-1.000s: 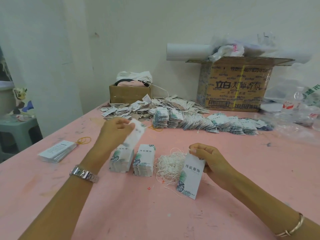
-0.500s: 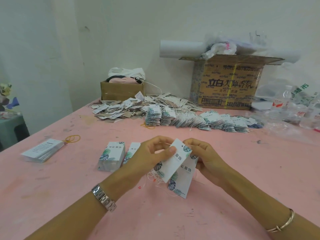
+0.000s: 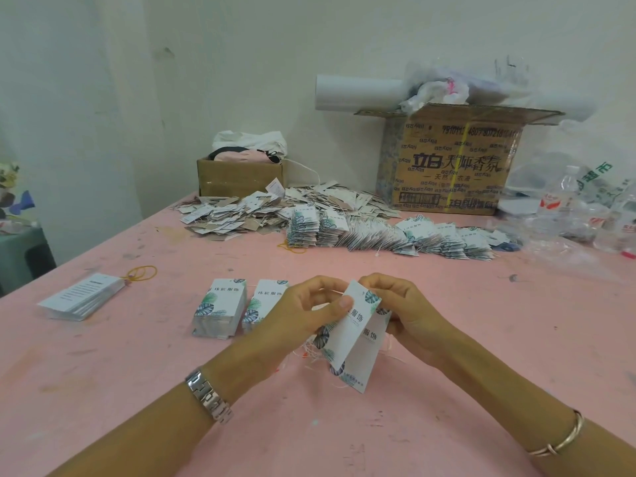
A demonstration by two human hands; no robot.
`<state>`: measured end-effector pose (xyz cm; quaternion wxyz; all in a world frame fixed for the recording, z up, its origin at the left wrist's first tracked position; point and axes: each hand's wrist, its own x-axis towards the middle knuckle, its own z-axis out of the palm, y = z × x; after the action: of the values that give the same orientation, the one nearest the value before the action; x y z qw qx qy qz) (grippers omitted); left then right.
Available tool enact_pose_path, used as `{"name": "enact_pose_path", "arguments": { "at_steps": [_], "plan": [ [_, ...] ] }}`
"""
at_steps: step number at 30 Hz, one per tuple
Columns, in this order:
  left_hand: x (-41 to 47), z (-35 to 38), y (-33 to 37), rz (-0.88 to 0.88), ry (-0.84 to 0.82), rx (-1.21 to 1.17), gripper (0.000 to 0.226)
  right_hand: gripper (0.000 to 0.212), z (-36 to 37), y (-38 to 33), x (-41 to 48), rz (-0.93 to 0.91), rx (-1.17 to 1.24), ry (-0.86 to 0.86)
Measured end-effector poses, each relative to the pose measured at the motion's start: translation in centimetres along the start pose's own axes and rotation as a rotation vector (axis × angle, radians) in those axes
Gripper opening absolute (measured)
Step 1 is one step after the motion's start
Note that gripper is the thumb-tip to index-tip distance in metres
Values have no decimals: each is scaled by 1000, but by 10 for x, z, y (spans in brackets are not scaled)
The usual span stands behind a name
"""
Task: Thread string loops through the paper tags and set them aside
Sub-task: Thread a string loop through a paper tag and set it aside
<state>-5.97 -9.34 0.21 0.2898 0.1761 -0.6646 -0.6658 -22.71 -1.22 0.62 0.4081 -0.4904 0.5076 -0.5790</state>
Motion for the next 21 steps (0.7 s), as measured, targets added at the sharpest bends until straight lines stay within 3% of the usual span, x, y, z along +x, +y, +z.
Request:
{"name": "enact_pose_path", "arguments": {
  "at_steps": [4, 8, 12, 21],
  "plan": [
    [-1, 3, -2, 47, 79, 59, 33, 10, -1, 1, 1, 0, -9, 7],
    [-3, 7, -7, 309, 254, 301, 29, 12, -2, 3, 2, 5, -25, -3],
    [-7, 12, -7, 500, 307, 425, 17, 12, -2, 2, 2, 8, -40, -11],
    [-5, 12, -5, 475, 324, 488, 2, 7, -3, 6, 2, 0, -71, -48]
  ]
}}
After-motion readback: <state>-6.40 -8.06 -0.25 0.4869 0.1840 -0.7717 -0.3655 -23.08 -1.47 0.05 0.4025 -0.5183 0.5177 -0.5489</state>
